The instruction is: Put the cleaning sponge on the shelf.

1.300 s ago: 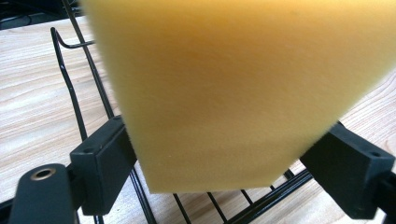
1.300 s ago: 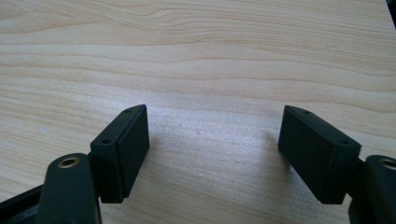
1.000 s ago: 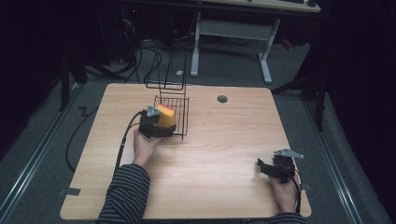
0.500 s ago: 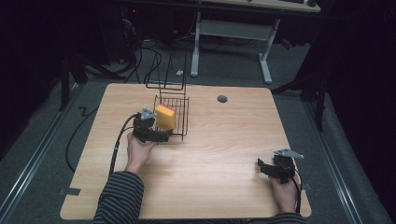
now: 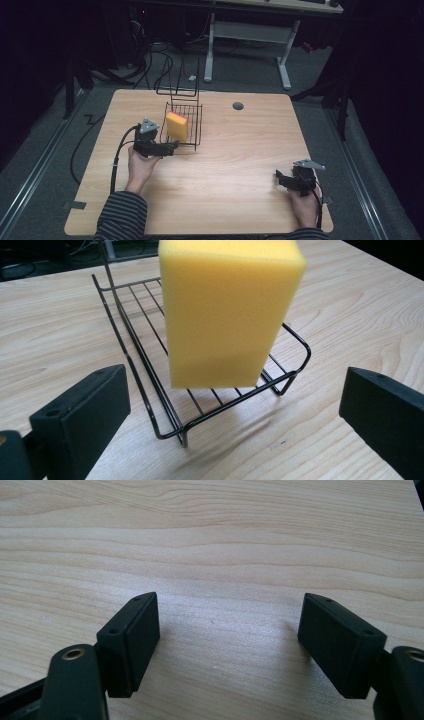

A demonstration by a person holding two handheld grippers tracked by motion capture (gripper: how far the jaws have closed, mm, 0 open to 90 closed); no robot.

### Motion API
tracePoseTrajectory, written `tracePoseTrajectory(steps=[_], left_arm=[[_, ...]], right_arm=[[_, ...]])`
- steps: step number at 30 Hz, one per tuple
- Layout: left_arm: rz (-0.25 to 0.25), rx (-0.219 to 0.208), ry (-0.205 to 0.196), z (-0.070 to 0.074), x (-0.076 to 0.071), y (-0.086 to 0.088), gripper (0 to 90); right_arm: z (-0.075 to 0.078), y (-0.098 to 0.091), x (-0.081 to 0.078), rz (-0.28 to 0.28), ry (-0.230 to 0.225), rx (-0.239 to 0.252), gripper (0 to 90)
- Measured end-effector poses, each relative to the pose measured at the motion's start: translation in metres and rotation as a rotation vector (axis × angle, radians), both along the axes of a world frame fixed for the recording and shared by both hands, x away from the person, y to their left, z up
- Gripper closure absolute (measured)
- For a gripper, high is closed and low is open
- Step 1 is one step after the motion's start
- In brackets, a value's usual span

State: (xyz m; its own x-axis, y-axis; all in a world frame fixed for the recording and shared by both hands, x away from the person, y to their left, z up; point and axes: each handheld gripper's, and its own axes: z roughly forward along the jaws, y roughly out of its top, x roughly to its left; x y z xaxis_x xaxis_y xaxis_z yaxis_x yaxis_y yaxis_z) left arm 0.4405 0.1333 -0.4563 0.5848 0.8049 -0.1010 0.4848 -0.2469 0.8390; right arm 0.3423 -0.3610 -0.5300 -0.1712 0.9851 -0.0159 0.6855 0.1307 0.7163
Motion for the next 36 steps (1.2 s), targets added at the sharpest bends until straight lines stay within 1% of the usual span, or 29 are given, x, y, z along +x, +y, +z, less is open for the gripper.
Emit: tracePoseTrajectory(steps=[3,6,9,15,25,36], left_arm=[[-0.004,-0.007,-0.009,0.004,-0.004,0.002,1.2],[-0.009,-0.002,-0.014,0.006,-0.007,0.003,1.3],[-0.008,-0.017,-0.016,0.007,-0.011,0.006,1.6],[0.01,-0.03,-0.014,0.006,-0.017,0.015,2.1],[0.029,-0.048,-0.027,0.007,-0.029,0.031,2.7],[0.044,-0.064,-0.034,0.008,-0.041,0.043,3.2]], right_arm=[[0.0,0.0,0.0,0.0,0.0,0.0,25.0],[0.0,0.0,0.0,0.0,0.0,0.0,24.9],[0.0,0.0,0.0,0.0,0.0,0.0,25.0],[0.0,0.0,0.0,0.0,0.0,0.0,25.0],[0.0,0.0,0.0,0.0,0.0,0.0,25.0],[0.0,0.0,0.0,0.0,0.0,0.0,25.0]])
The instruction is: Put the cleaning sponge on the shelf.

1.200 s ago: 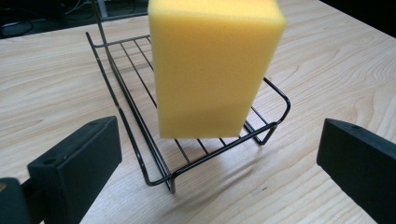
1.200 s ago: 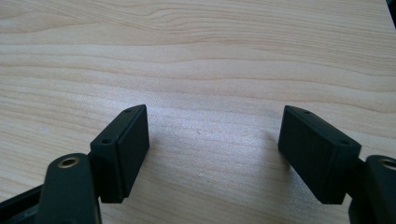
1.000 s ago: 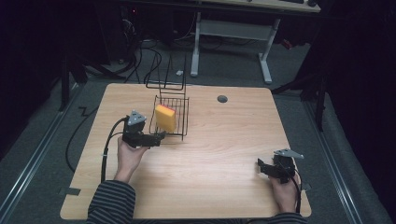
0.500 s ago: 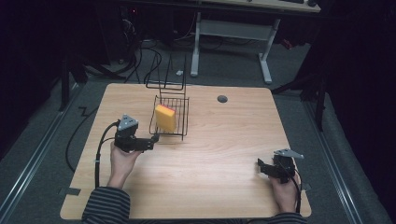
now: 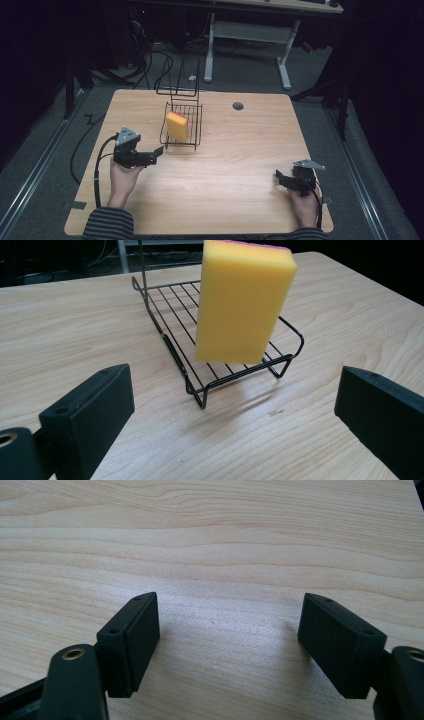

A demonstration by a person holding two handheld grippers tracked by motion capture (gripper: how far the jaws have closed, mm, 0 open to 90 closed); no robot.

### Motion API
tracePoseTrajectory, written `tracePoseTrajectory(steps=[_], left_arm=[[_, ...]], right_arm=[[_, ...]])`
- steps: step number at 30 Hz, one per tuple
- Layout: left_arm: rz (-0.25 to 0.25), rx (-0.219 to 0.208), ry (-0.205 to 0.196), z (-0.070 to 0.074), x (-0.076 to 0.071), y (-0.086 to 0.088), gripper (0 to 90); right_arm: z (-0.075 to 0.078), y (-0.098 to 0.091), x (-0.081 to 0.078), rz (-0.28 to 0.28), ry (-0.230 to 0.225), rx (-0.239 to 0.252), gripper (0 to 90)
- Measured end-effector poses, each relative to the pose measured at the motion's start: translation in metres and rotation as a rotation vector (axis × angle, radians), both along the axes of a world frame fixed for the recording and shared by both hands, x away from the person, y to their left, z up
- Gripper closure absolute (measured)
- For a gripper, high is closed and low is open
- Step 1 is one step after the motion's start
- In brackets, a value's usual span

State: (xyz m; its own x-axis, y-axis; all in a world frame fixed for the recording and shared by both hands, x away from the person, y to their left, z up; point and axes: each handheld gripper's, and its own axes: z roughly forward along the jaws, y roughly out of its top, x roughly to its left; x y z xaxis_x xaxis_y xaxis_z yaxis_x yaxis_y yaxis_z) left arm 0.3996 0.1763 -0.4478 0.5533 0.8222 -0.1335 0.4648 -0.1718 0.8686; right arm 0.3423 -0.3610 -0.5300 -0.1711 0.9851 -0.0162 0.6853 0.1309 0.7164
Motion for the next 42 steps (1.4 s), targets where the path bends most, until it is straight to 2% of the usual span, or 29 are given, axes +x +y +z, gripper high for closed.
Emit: tracePoseTrajectory(steps=[26,33,42], left_arm=[[0.055,-0.037,0.02,-0.013,-0.016,0.025,4.9],[0.063,-0.044,0.042,-0.02,-0.019,0.033,6.0],[0.077,-0.027,0.072,-0.029,-0.021,0.04,6.6]], right_arm=[[0.0,0.0,0.0,0.0,0.0,0.0,24.9],[0.0,0.0,0.0,0.0,0.0,0.0,25.0],[0.0,0.0,0.0,0.0,0.0,0.0,25.0]])
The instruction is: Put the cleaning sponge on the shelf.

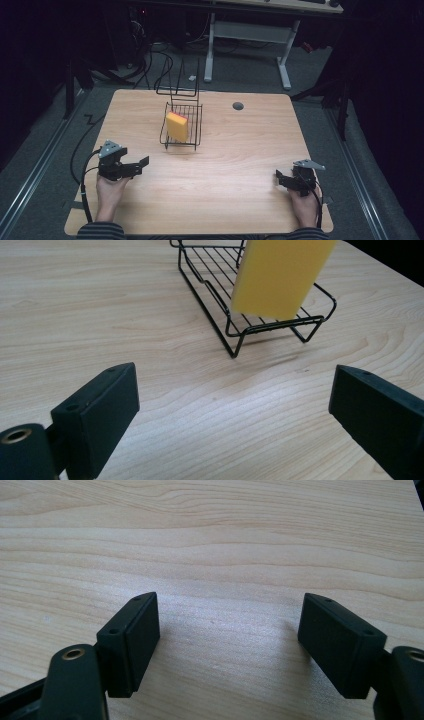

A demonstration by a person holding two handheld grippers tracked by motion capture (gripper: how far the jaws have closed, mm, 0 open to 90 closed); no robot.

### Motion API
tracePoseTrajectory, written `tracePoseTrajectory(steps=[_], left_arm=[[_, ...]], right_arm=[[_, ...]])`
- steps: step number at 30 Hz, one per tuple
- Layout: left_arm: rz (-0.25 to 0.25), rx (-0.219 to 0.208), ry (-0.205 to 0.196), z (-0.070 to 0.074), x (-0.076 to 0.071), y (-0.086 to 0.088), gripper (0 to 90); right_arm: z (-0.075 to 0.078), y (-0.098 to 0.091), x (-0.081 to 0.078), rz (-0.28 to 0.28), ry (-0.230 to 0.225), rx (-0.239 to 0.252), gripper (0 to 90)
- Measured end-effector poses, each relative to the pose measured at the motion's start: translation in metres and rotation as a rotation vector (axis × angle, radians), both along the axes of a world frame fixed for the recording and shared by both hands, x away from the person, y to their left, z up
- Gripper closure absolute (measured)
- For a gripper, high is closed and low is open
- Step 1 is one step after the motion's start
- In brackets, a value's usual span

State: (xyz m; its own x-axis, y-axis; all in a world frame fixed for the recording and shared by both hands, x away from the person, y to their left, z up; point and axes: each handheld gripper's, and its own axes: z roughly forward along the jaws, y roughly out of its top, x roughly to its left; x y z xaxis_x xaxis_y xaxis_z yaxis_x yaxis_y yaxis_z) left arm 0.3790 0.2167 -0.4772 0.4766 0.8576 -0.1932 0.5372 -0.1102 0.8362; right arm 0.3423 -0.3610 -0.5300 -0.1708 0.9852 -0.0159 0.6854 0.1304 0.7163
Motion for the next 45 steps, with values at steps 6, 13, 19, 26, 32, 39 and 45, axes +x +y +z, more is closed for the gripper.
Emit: tracePoseTrajectory(steps=[6,13,19,26,32,39,45], left_arm=[[0.01,0.005,0.018,-0.007,0.001,0.002,6.9],[0.022,0.005,0.04,-0.014,0.003,0.005,7.1],[0.021,0.011,0.064,-0.021,0.004,0.006,7.2],[0.025,0.021,0.085,-0.028,0.005,0.005,7.2],[0.025,0.031,0.108,-0.035,0.006,0.005,7.5],[0.034,0.045,0.127,-0.042,0.008,0.005,7.6],[0.043,0.069,0.122,-0.047,0.009,0.003,8.3]], right_arm=[[0.0,0.0,0.0,0.0,0.0,0.0,24.9],[0.0,0.0,0.0,0.0,0.0,0.0,24.9],[0.0,0.0,0.0,0.0,0.0,0.0,25.0],[0.0,0.0,0.0,0.0,0.0,0.0,25.0],[0.0,0.0,0.0,0.0,0.0,0.0,24.9],[0.0,0.0,0.0,0.0,0.0,0.0,24.9],[0.0,0.0,0.0,0.0,0.0,0.0,25.0]])
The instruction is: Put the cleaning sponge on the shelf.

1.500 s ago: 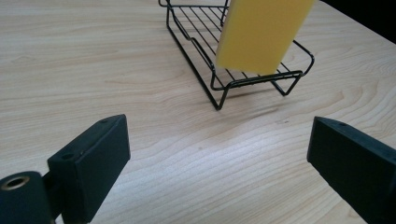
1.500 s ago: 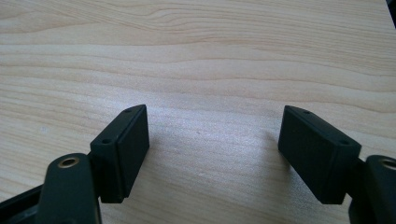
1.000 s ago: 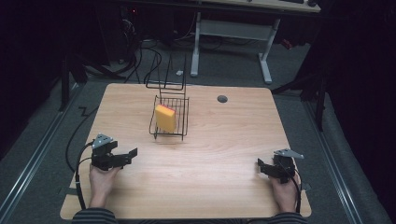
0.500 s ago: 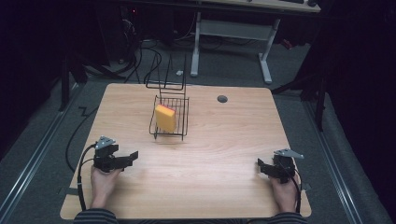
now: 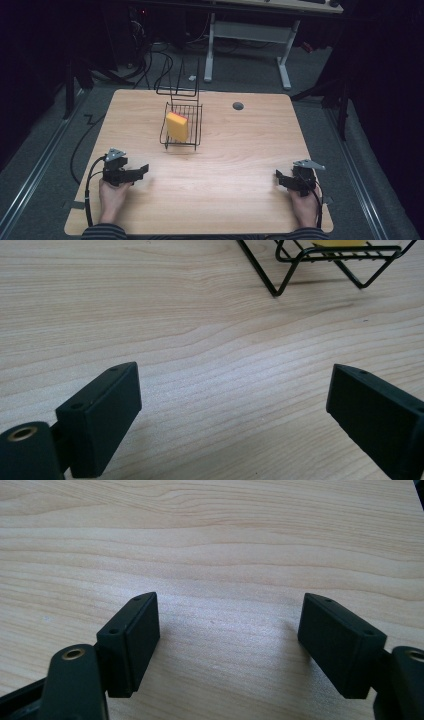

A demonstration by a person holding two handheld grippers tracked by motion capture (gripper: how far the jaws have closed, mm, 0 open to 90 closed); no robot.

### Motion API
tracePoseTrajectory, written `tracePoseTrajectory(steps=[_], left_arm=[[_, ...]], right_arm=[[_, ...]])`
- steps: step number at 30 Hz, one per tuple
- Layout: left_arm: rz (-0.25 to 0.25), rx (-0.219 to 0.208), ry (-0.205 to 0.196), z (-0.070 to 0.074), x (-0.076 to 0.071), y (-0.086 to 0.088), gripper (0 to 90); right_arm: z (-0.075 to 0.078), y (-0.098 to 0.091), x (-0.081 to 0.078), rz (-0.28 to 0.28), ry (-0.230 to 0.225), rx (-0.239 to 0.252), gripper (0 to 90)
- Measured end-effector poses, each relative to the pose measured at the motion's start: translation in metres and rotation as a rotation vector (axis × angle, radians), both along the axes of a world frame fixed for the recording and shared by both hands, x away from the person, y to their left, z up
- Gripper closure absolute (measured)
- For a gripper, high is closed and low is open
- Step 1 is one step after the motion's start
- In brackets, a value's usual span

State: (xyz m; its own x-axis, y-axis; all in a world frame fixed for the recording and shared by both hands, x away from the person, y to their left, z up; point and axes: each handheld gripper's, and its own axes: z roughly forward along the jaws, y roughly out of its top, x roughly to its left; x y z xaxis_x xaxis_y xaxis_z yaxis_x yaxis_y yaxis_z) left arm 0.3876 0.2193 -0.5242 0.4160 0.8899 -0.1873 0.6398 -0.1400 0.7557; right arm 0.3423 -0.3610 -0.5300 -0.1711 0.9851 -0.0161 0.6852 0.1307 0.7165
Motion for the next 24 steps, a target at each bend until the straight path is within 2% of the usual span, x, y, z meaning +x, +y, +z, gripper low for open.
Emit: tracePoseTrajectory(steps=[13,19,24], left_arm=[[0.005,0.073,0.005,-0.009,0.004,-0.008,9.6],[0.001,0.088,0.011,-0.011,0.008,-0.013,10.2],[0.004,0.137,-0.002,-0.013,0.009,-0.018,10.5]], right_arm=[[0.0,0.0,0.0,0.0,0.0,0.0,24.9],[0.0,0.0,0.0,0.0,0.0,0.0,24.9],[0.0,0.0,0.0,0.0,0.0,0.0,25.0]])
